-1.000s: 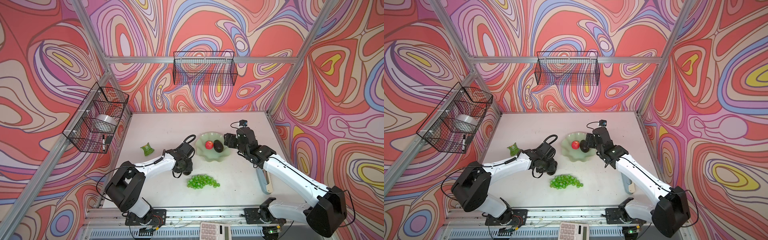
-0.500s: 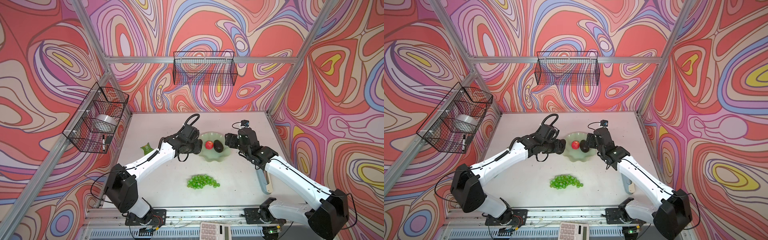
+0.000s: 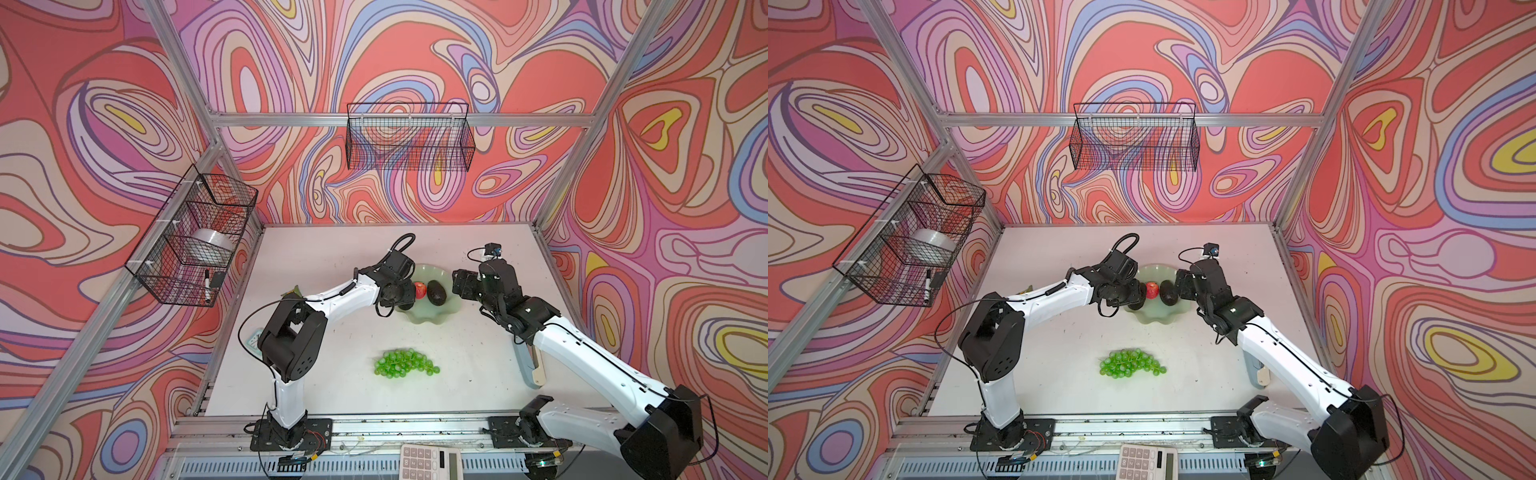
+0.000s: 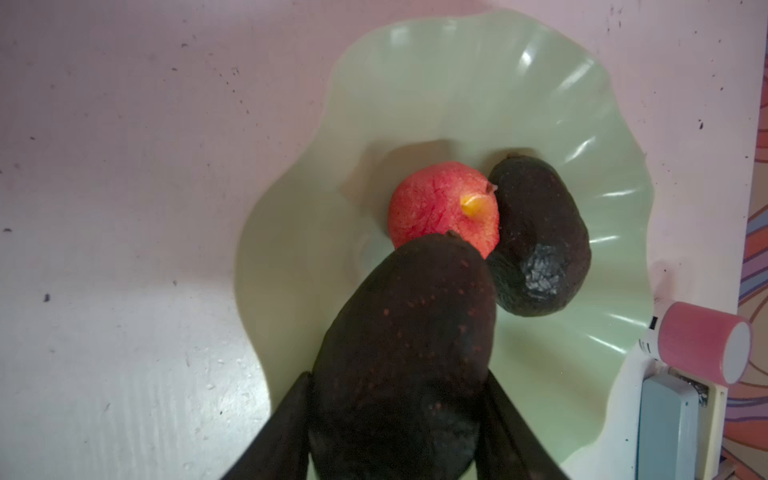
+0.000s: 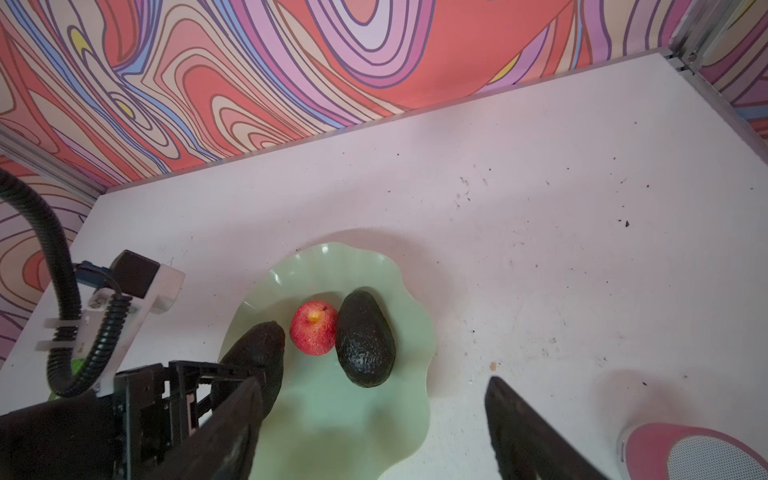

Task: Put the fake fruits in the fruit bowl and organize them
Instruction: 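Place the avocado in the bowl with the left gripper and release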

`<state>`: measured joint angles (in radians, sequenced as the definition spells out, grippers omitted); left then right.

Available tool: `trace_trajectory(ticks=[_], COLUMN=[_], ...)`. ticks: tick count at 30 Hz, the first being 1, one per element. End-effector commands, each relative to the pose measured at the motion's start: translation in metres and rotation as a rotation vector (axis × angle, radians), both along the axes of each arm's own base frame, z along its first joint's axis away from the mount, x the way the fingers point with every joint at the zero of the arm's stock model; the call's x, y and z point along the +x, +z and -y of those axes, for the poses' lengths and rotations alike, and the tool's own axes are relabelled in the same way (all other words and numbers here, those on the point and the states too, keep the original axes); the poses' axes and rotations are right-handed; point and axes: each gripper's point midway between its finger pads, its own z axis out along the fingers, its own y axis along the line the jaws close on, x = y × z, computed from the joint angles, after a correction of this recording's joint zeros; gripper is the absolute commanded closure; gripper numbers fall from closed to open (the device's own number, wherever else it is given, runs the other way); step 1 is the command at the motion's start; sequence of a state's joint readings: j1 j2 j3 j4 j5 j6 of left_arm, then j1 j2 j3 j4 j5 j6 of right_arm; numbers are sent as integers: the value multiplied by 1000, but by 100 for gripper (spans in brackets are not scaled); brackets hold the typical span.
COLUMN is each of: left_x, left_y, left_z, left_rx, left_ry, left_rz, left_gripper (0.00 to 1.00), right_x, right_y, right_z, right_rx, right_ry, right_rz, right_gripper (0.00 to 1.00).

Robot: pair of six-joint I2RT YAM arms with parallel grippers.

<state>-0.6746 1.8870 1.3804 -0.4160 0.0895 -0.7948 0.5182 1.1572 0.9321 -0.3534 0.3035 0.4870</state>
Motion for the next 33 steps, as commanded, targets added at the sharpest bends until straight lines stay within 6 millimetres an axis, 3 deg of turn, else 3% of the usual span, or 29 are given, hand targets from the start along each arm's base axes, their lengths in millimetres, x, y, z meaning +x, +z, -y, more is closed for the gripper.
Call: trace_trajectory(ticks=[1,15,22,27,30,33], left_x=[7,4,4,8,13,19], left_y=[4,-12,-6,21,59,103], left_z=[10,20,23,23,13,-16], left_rx=[-54,-78,-96,-122,-109,-45], left_ry=[41,62,59,49,45,69], left_rz=[9,-34,-26,35,147,295], left_gripper=[50,35,30,29,27,24], right_x=[-2,-1,-3,-4,-7,-16], right_y=[-1,-5,-5,-8,-10,-21], right_z=[5,4,5,0,-17,-47], right_rx=[-12,-16,-24,-45,-55,-25], right_ry=[-11,-8,-8,40,158,330], right_rz=[3,-2,-3,-14,-30,-76], right_gripper=[13,13,13,13,14,16])
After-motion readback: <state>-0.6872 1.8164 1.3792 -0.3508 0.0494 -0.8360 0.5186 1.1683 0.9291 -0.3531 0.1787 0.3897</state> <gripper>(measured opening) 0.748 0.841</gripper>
